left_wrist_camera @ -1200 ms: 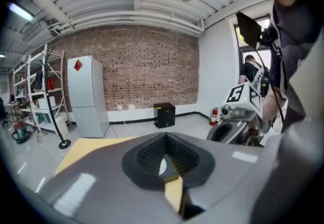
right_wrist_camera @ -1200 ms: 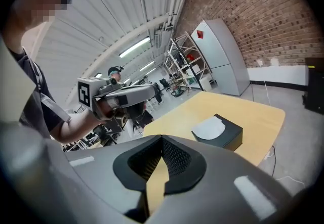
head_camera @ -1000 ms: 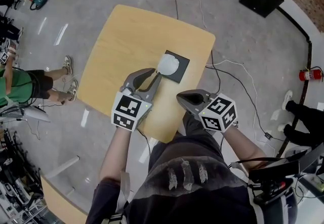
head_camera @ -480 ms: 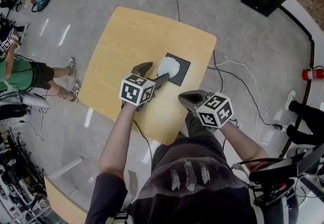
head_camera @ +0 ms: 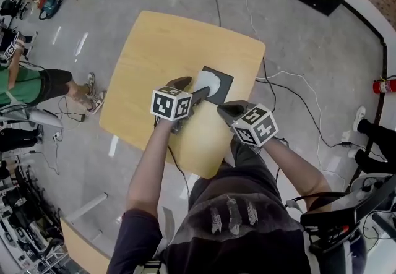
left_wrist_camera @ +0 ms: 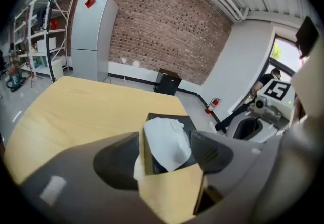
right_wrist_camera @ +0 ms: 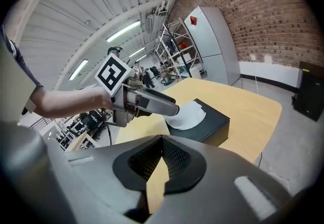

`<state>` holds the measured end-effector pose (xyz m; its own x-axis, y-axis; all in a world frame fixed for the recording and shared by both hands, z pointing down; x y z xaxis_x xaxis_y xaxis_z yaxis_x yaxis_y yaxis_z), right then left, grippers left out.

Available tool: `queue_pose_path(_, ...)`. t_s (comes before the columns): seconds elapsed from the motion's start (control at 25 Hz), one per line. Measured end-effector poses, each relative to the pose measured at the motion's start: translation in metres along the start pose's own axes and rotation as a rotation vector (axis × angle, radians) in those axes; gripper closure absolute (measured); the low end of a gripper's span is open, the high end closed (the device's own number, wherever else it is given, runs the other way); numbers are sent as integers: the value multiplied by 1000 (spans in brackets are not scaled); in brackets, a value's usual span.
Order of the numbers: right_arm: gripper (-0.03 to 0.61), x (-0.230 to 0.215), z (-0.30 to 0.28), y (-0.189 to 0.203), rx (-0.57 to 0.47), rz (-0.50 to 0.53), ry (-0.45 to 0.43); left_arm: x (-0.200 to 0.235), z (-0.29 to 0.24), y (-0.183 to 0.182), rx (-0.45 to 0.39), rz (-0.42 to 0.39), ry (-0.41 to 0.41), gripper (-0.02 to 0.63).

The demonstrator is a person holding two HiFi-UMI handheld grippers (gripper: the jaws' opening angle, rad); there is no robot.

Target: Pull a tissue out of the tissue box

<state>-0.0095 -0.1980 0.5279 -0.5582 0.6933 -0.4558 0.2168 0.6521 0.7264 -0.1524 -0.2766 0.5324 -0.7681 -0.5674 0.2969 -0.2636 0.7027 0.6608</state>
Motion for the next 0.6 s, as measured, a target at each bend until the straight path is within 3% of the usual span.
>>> queue_pose_path(0.4, 580, -16, -25, 10, 60, -1, 23, 9, -11, 11, -5, 117, 34, 316)
queue_pose_path(0.6, 580, -17, -28, 6, 65, -8, -2, 9, -8, 11, -17, 125, 51, 385)
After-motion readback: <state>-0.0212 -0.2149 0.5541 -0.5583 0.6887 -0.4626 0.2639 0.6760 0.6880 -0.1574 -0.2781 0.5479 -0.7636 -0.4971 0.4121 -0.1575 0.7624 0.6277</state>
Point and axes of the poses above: the fingertips, and each gripper's own axes: z backward along the fingers, x to its left, y out of its underside, the point moved 7 cm from there along z, backward along the fingers, and after that the axes turned 4 degrees about -x, right-handed, at the moved point
